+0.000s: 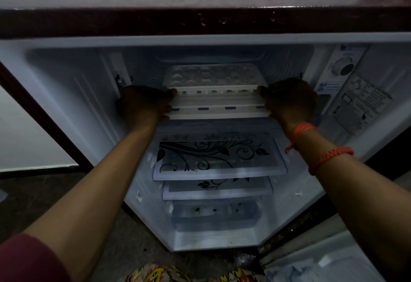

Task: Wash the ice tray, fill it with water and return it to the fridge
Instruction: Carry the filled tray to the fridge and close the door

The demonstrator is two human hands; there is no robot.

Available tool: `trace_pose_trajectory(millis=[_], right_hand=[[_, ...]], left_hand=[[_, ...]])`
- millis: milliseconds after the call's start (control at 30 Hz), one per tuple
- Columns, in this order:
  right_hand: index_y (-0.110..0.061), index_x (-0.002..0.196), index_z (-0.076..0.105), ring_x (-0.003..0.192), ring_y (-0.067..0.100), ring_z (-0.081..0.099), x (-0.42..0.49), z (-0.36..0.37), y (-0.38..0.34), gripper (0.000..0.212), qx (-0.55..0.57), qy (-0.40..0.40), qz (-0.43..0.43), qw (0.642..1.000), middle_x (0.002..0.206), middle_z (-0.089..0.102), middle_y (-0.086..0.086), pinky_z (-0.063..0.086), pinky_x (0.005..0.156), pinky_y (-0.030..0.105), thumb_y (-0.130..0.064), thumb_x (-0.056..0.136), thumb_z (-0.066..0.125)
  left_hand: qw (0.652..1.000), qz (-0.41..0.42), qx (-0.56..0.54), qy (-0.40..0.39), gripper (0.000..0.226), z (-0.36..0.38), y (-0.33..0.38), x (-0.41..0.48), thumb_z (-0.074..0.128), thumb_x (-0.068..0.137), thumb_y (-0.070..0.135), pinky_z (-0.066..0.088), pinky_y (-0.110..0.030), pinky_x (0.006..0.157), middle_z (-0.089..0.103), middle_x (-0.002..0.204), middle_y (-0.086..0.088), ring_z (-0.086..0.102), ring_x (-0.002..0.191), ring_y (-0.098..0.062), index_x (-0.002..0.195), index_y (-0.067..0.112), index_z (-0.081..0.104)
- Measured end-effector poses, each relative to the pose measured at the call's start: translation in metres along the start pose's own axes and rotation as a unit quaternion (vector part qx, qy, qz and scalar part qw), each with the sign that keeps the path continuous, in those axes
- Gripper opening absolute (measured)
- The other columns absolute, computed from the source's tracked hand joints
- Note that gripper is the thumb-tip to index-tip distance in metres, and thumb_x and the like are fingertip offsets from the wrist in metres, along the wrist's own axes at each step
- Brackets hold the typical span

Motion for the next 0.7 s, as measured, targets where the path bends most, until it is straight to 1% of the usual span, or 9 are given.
trace_pose_trajectory(millis=[67, 167, 233, 300, 400, 500, 567, 667, 700], right_hand=[[-0.02, 0.083, 0.077, 0.083, 0.026, 0.075, 0.0, 0.001, -0.002, 0.052, -0.043, 0.012, -0.002, 0.999, 0.086, 0.078, 0.005, 0.063, 0.078, 0.041, -0.07, 0.069, 0.072], [-0.016, 0.085, 0.076, 0.087, 0.03, 0.074, 0.002, 0.001, -0.002, 0.063, -0.076, 0.029, 0.009, 0.997, 0.088, 0.077, 0.009, 0.062, 0.079, 0.037, -0.076, 0.067, 0.067], [-0.013, 0.087, 0.076, 0.089, 0.03, 0.074, 0.002, 0.002, -0.002, 0.06, -0.087, 0.031, 0.016, 0.996, 0.091, 0.077, 0.011, 0.059, 0.078, 0.032, -0.072, 0.072, 0.071], [-0.011, 0.091, 0.076, 0.094, 0.031, 0.073, 0.003, 0.001, -0.002, 0.059, -0.094, 0.034, 0.017, 0.995, 0.097, 0.077, 0.013, 0.053, 0.076, 0.028, -0.067, 0.077, 0.073], [-0.008, 0.103, 0.075, 0.106, 0.033, 0.068, 0.001, -0.002, -0.004, 0.056, -0.103, 0.039, 0.015, 0.994, 0.112, 0.074, 0.016, 0.044, 0.075, 0.028, -0.06, 0.081, 0.074], [-0.013, 0.103, 0.077, 0.106, 0.027, 0.069, 0.0, -0.002, -0.002, 0.049, -0.11, 0.027, -0.004, 0.994, 0.113, 0.075, 0.01, 0.037, 0.074, 0.021, -0.058, 0.084, 0.073], [-0.017, 0.099, 0.079, 0.099, 0.017, 0.07, -0.001, -0.004, -0.001, 0.042, -0.106, 0.024, -0.024, 0.994, 0.109, 0.077, 0.004, 0.034, 0.07, 0.015, -0.056, 0.084, 0.073], [-0.017, 0.094, 0.08, 0.088, 0.007, 0.064, -0.006, -0.005, -0.001, 0.041, -0.112, 0.02, -0.059, 0.992, 0.104, 0.078, 0.001, 0.03, 0.06, 0.008, -0.056, 0.084, 0.073], [-0.015, 0.094, 0.08, 0.087, 0.005, 0.062, -0.009, -0.006, -0.001, 0.041, -0.108, 0.019, -0.07, 0.991, 0.104, 0.078, 0.001, 0.03, 0.062, 0.008, -0.055, 0.084, 0.074]], left_hand=[[1.0, 0.013, -0.005, 0.015, 0.03, -0.001, 0.001, -0.003, 0.088, 0.074, 0.03, 0.051, -0.021, 0.042, 0.071, 0.073, -0.005, 0.067, 0.05, -0.003, 0.083, 0.006, 0.071], [0.999, 0.023, -0.008, 0.036, 0.031, -0.002, 0.002, -0.006, 0.089, 0.072, 0.031, 0.051, -0.022, 0.041, 0.07, 0.069, -0.003, 0.067, 0.049, -0.004, 0.074, 0.009, 0.067], [0.998, 0.026, 0.002, 0.049, 0.032, -0.002, 0.003, -0.007, 0.09, 0.07, 0.034, 0.051, -0.022, 0.041, 0.069, 0.066, -0.002, 0.067, 0.049, -0.004, 0.07, 0.012, 0.066], [0.997, 0.03, 0.017, 0.062, 0.034, -0.001, 0.004, -0.008, 0.09, 0.07, 0.037, 0.052, -0.024, 0.042, 0.069, 0.064, 0.0, 0.067, 0.048, -0.004, 0.066, 0.014, 0.065], [0.997, 0.03, 0.028, 0.068, 0.034, -0.001, 0.006, -0.009, 0.089, 0.071, 0.038, 0.054, -0.025, 0.044, 0.069, 0.064, 0.0, 0.066, 0.047, -0.003, 0.063, 0.016, 0.064], [0.997, 0.04, 0.032, 0.065, 0.033, -0.003, 0.005, -0.009, 0.09, 0.07, 0.036, 0.056, -0.028, 0.046, 0.069, 0.063, 0.0, 0.067, 0.048, -0.005, 0.064, 0.013, 0.066], [0.997, 0.044, 0.03, 0.06, 0.033, -0.004, 0.005, -0.01, 0.09, 0.07, 0.035, 0.057, -0.029, 0.049, 0.07, 0.063, -0.001, 0.069, 0.052, -0.01, 0.065, 0.013, 0.067], [0.997, 0.047, 0.026, 0.053, 0.029, -0.005, 0.006, -0.013, 0.088, 0.074, 0.033, 0.059, -0.03, 0.05, 0.072, 0.069, -0.004, 0.07, 0.054, -0.009, 0.067, 0.012, 0.068], [0.997, 0.047, 0.028, 0.049, 0.027, -0.006, 0.005, -0.013, 0.087, 0.076, 0.032, 0.06, -0.032, 0.052, 0.073, 0.071, -0.005, 0.07, 0.056, -0.01, 0.07, 0.012, 0.07]])
Point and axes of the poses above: each hand's wrist, its own x-axis towards the middle knuckle, its own z-axis out of the palm, y = z × x, the point moved 5 cm from there along x, towards the middle knuckle
